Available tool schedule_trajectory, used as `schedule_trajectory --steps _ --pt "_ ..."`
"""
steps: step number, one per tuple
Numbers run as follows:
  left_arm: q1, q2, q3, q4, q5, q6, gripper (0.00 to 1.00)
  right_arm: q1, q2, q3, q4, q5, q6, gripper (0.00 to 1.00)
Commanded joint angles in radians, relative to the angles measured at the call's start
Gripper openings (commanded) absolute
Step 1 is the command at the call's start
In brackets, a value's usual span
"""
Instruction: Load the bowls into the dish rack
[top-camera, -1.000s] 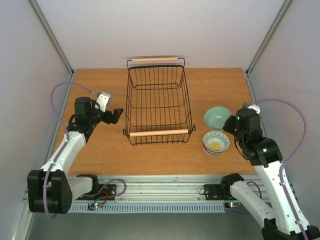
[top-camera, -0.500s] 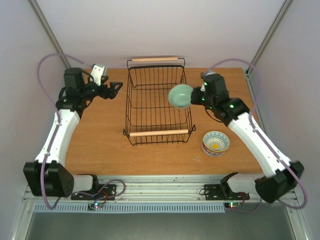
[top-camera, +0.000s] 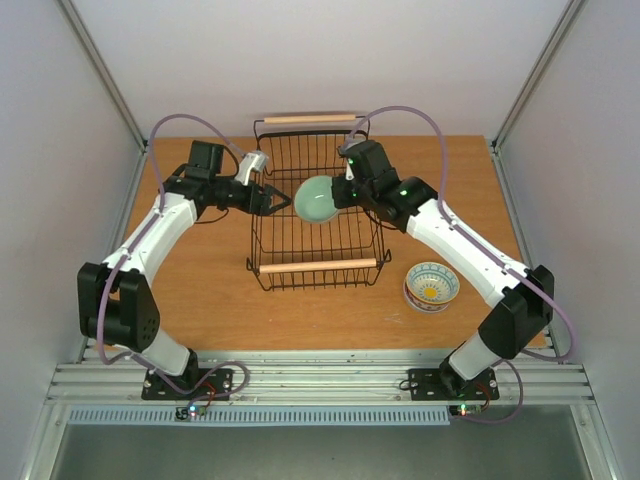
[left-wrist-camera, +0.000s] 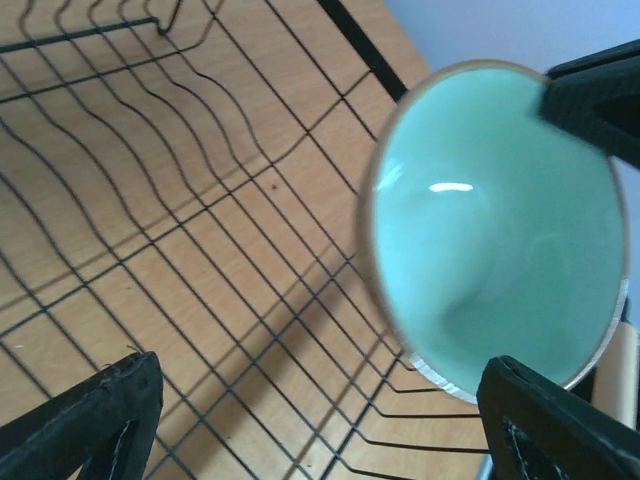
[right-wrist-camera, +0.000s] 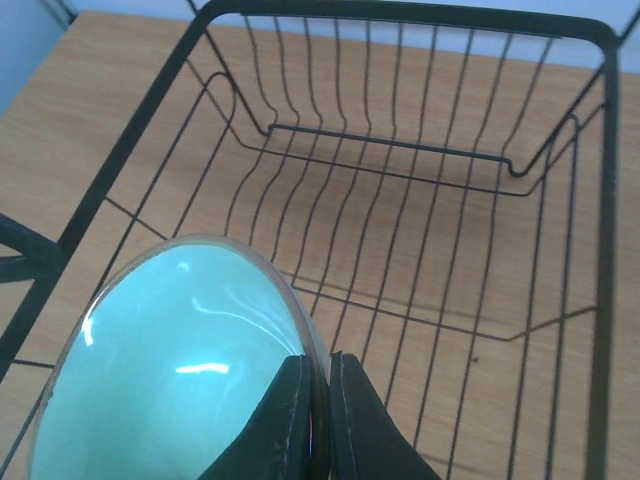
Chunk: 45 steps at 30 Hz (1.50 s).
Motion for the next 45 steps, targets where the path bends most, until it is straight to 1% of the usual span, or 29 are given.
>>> schedule_trajectory --steps 1,7,12,13,14,15,16,17,18,19,22,23,24,25,26,27,28,30,32,34,36,38,40,45 --pt "-0.020 0.013 0.036 -0.005 0.108 -0.054 0.87 0.042 0.020 0.072 0.077 0.022 -0.029 0.01" --pt "-0.037 0.015 0.019 0.016 0.112 -0.067 0.86 0.098 0.045 0.114 0.078 0.042 -0.043 0.01" --pt "-0.048 0.025 0.000 0.030 0.077 -0.057 0.80 0.142 0.047 0.126 0.091 0.063 -0.061 0.01" --pt "-0.049 0.028 -0.002 0.028 0.072 -0.055 0.75 0.146 0.049 0.125 0.094 0.064 -0.062 0.01" --pt "-0.050 0.031 -0.003 0.025 0.070 -0.051 0.66 0.149 0.049 0.123 0.097 0.067 -0.063 0.01" --pt "-0.050 0.033 -0.005 0.023 0.073 -0.048 0.55 0.151 0.049 0.120 0.103 0.069 -0.064 0.01" --pt "-0.050 0.036 -0.005 0.021 0.077 -0.043 0.34 0.152 0.049 0.117 0.106 0.069 -0.064 0.01" --pt "-0.050 0.038 -0.004 0.016 0.082 -0.038 0.17 0.153 0.049 0.112 0.109 0.067 -0.066 0.01" --pt "-0.050 0.042 -0.002 0.010 0.084 -0.033 0.04 0.152 0.050 0.108 0.113 0.066 -0.067 0.01" --pt "-0.051 0.044 0.000 0.007 0.084 -0.029 0.01 0.152 0.050 0.102 0.115 0.065 -0.069 0.01" --pt "-0.051 0.045 -0.011 0.011 0.091 -0.023 0.00 0.152 0.039 0.069 0.135 0.067 -0.070 0.02" --pt "-0.050 0.044 -0.016 0.017 0.094 -0.013 0.00 0.153 0.029 0.050 0.147 0.068 -0.068 0.10" --pt "-0.051 0.039 -0.023 0.025 0.097 0.010 0.00 0.152 0.012 0.022 0.166 0.064 -0.066 0.23" --pt "-0.050 0.033 -0.037 0.040 0.099 0.023 0.01 0.151 -0.011 -0.013 0.194 0.054 -0.064 0.41" --pt "-0.048 0.022 -0.056 0.064 0.099 0.039 0.00 0.151 -0.033 -0.048 0.221 0.039 -0.062 0.55" --pt "-0.045 0.011 -0.077 0.097 0.101 0.042 0.00 0.148 -0.058 -0.083 0.245 0.022 -0.055 0.66" --pt "-0.039 0.000 -0.101 0.137 0.111 0.039 0.01 0.144 -0.081 -0.111 0.261 0.000 -0.045 0.74" --pt "-0.023 -0.013 -0.132 0.196 0.148 0.017 0.00 0.138 -0.119 -0.154 0.276 -0.045 -0.020 0.83" --pt "-0.007 -0.017 -0.150 0.235 0.208 0.001 0.00 0.129 -0.150 -0.191 0.281 -0.085 0.012 0.89" --pt "0.010 -0.018 -0.176 0.284 0.282 -0.025 0.00 0.112 -0.177 -0.222 0.283 -0.117 0.083 0.93" --pt "0.023 -0.029 -0.206 0.362 0.325 -0.092 0.00 0.087 -0.205 -0.272 0.325 -0.224 0.157 0.96" --pt "0.029 -0.041 -0.223 0.393 0.328 -0.111 0.00 0.062 -0.209 -0.312 0.383 -0.335 0.249 0.98" --pt "0.032 -0.049 -0.229 0.417 0.324 -0.132 0.00 0.044 -0.184 -0.311 0.406 -0.425 0.304 0.99" --pt "0.036 -0.078 -0.242 0.474 0.329 -0.176 0.00 0.037 -0.094 -0.260 0.422 -0.546 0.351 0.99"
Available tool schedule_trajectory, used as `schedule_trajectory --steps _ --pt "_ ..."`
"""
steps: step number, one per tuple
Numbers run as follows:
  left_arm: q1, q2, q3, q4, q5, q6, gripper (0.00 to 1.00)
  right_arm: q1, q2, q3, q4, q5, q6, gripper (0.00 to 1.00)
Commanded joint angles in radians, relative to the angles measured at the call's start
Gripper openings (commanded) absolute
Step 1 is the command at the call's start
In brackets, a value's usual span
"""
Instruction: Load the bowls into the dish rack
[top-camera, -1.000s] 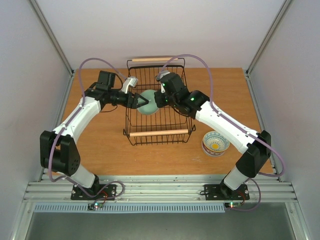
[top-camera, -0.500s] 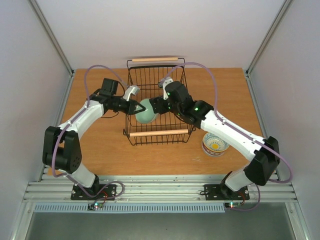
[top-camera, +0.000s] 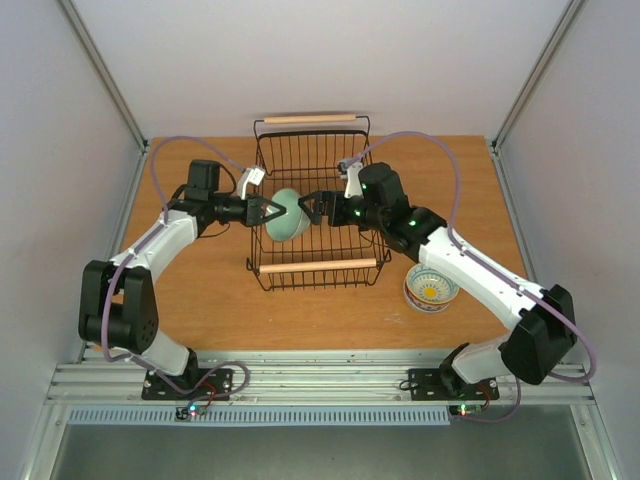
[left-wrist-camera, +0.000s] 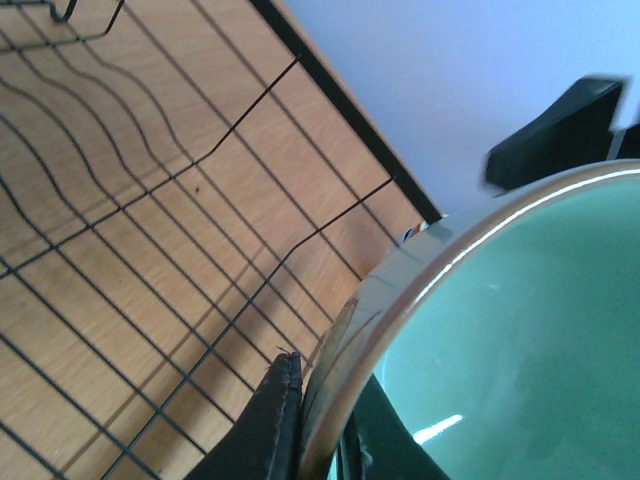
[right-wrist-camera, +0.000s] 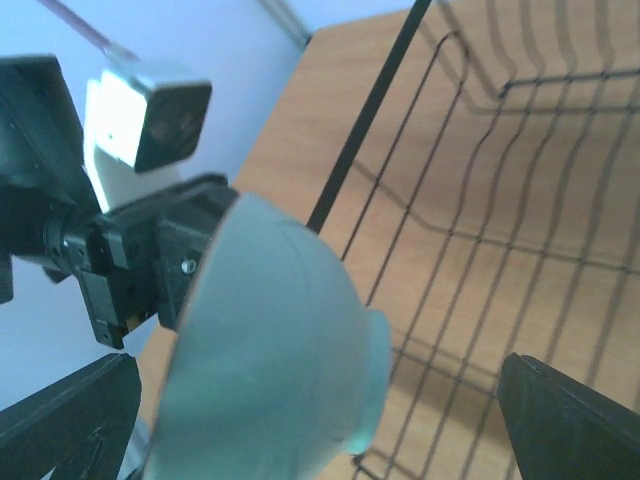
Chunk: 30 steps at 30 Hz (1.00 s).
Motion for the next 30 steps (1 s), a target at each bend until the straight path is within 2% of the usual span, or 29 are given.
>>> schedule_trajectory --steps 1,4,10,11,12,15,18,21,23,24,26,28,30 --pt "0.002 -0.069 -0.011 0.174 0.087 -0.077 0.00 -0.004 0.081 0.043 0.076 -0.214 0.113 0.99" --pt "0.002 -0.071 -0.014 0.195 0.115 -0.099 0.00 -0.004 0.129 0.059 0.116 -0.291 0.152 0.99" --pt "0.005 -0.087 -0.045 0.296 0.147 -0.144 0.00 -0.004 0.140 0.029 0.173 -0.315 0.181 0.98" --pt "0.005 -0.087 -0.046 0.297 0.144 -0.146 0.00 -0.005 0.135 0.019 0.187 -0.323 0.184 0.95" --pt "0.005 -0.086 -0.047 0.298 0.139 -0.144 0.00 -0.004 0.129 0.013 0.192 -0.325 0.183 0.90" --pt "0.005 -0.078 -0.043 0.277 0.122 -0.133 0.01 -0.005 0.100 0.004 0.183 -0.313 0.171 0.61" --pt "0.005 -0.069 -0.040 0.272 0.118 -0.123 0.01 -0.004 0.081 0.000 0.176 -0.313 0.153 0.38" --pt "0.005 -0.066 -0.035 0.260 0.106 -0.122 0.00 -0.004 0.074 0.013 0.159 -0.307 0.131 0.03" --pt "0.001 -0.077 -0.029 0.193 0.060 -0.092 0.02 -0.005 0.075 0.050 0.088 -0.257 0.086 0.01" --pt "-0.002 -0.088 -0.024 0.155 0.026 -0.071 0.13 -0.005 0.077 0.074 0.039 -0.216 0.054 0.01" --pt "-0.010 -0.114 -0.021 0.099 -0.048 -0.003 0.46 -0.004 0.088 0.141 -0.063 -0.103 -0.024 0.01" --pt "-0.022 -0.147 -0.028 0.070 -0.146 0.035 0.61 -0.004 0.120 0.213 -0.180 0.028 -0.129 0.01" --pt "-0.033 -0.181 -0.036 0.049 -0.252 0.073 0.69 -0.005 0.169 0.286 -0.260 0.161 -0.195 0.01"
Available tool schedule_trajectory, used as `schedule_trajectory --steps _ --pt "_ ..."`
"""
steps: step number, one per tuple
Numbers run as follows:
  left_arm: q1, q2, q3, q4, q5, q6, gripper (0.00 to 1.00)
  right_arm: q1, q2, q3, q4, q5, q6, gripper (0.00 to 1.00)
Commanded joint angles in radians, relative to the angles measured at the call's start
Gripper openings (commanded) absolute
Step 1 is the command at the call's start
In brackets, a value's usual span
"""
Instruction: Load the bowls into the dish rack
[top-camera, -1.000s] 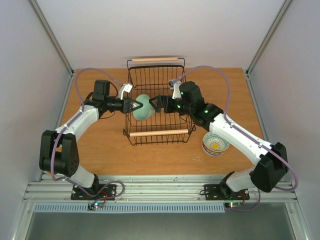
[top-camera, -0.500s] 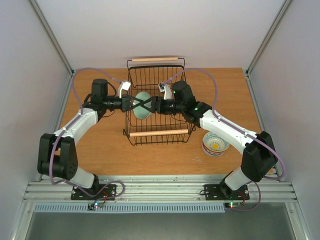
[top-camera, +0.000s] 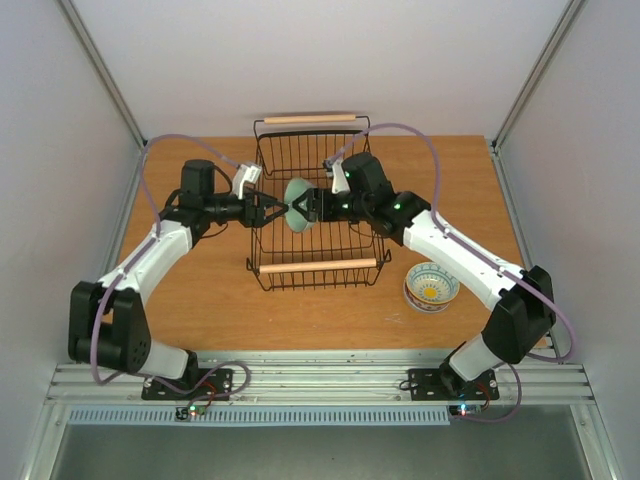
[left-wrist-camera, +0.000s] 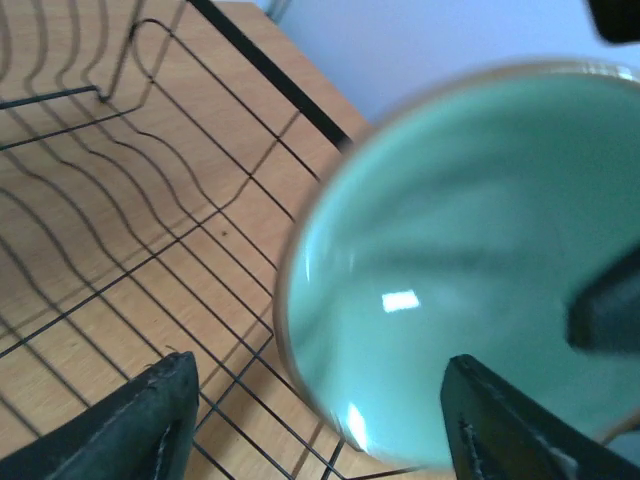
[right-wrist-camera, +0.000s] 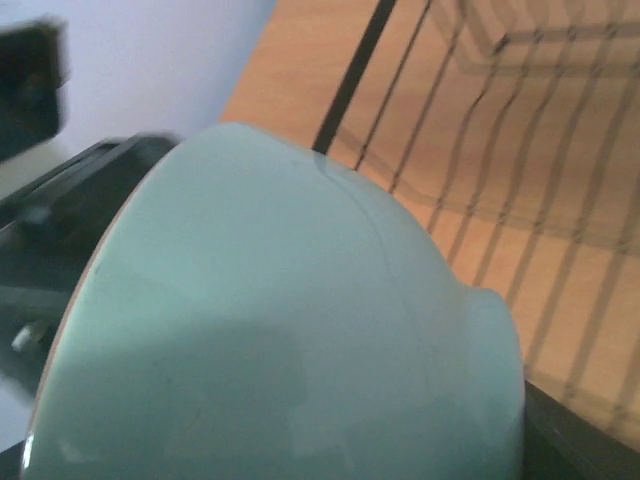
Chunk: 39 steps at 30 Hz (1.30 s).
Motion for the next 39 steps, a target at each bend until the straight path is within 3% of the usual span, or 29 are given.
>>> schedule_trajectory --steps 1,3,7,16,23,31,39 --pt "-0.022 -0.096 0.015 -0.067 -0.230 0.108 0.72 -0.005 0.067 0.194 -0.181 0.325 -0.246 0.01" --pt "-0.025 -0.118 0.013 -0.087 -0.307 0.154 0.75 -0.004 0.140 0.262 -0.222 0.479 -0.300 0.01" --pt "-0.025 -0.152 0.007 -0.104 -0.405 0.183 0.77 -0.004 0.280 0.388 -0.263 0.646 -0.426 0.01" --pt "-0.023 -0.165 -0.004 -0.115 -0.384 0.203 0.80 -0.005 0.548 0.550 -0.174 0.990 -0.734 0.01" --pt "-0.024 -0.153 -0.006 -0.116 -0.366 0.202 0.81 -0.005 0.715 0.641 -0.059 1.153 -0.933 0.01" --pt "-0.024 -0.145 0.002 -0.123 -0.349 0.197 0.81 -0.008 0.948 0.879 -0.016 1.293 -1.170 0.01" --pt "-0.024 -0.146 0.000 -0.124 -0.354 0.203 0.82 -0.031 1.058 1.021 -0.091 1.379 -1.235 0.01"
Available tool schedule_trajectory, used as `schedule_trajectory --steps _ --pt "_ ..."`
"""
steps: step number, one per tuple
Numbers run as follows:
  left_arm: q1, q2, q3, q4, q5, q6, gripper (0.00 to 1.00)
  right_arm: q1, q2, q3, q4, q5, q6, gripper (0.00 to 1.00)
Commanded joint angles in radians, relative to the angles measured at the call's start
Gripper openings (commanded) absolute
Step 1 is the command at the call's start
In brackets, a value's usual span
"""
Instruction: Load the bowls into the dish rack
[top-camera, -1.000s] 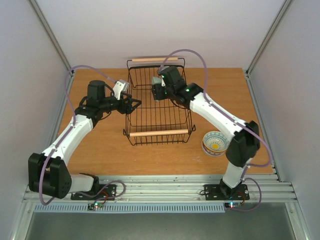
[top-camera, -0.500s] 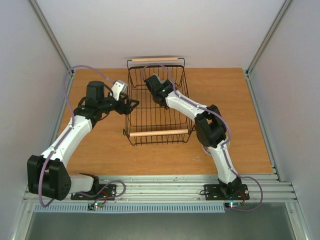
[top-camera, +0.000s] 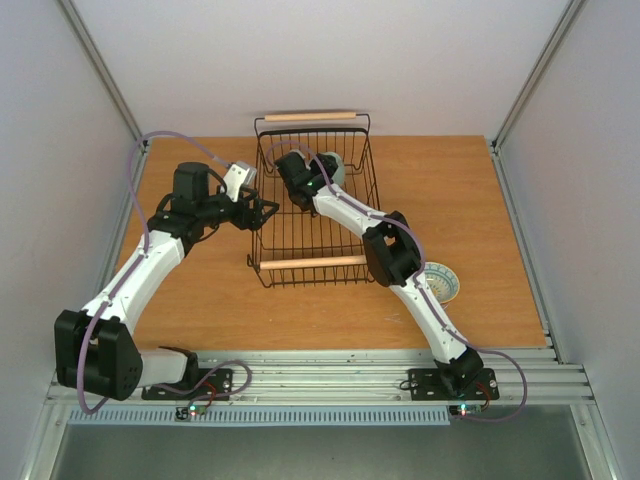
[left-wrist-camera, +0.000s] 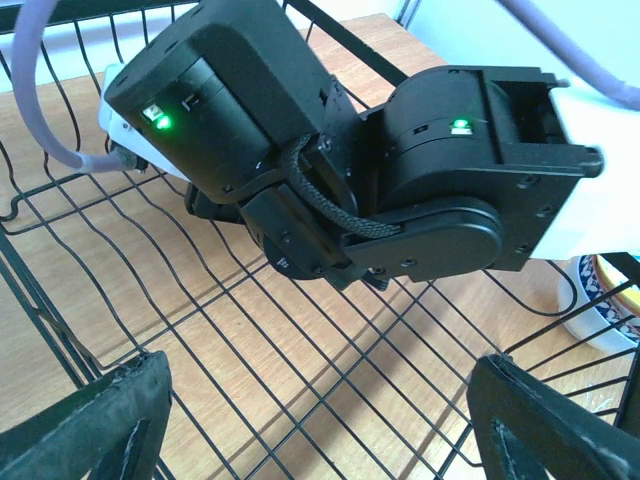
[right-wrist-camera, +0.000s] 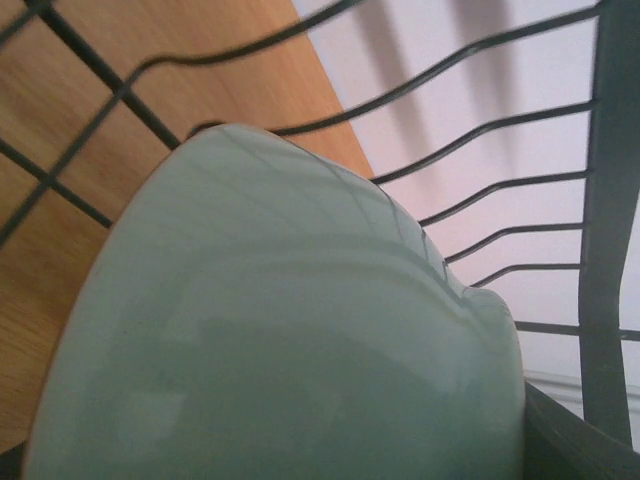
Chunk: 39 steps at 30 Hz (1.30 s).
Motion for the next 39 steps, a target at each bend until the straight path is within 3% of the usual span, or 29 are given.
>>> schedule_trajectory --steps 1,8,11,17,24,39 --pt "0.000 0.005 0.001 0.017 0.010 0.017 0.82 -0.029 0.004 0.078 0.001 0.141 -0.079 0.01" --pt "-0.001 0.019 0.002 0.019 0.016 0.016 0.82 -0.047 0.007 0.077 -0.121 0.142 -0.019 0.05" --pt "-0.001 0.023 0.004 0.018 0.016 0.015 0.82 -0.047 0.017 0.073 -0.134 0.148 -0.020 0.19" --pt "0.000 0.019 0.007 0.014 0.013 0.016 0.82 -0.046 0.018 0.079 -0.235 0.107 0.060 0.71" --pt "-0.001 0.026 0.010 0.010 0.008 0.020 0.82 -0.046 -0.024 0.080 -0.359 -0.014 0.192 0.98" --pt "-0.001 0.027 0.010 0.003 0.002 0.030 0.82 -0.046 -0.263 -0.024 -0.459 -0.332 0.390 0.99"
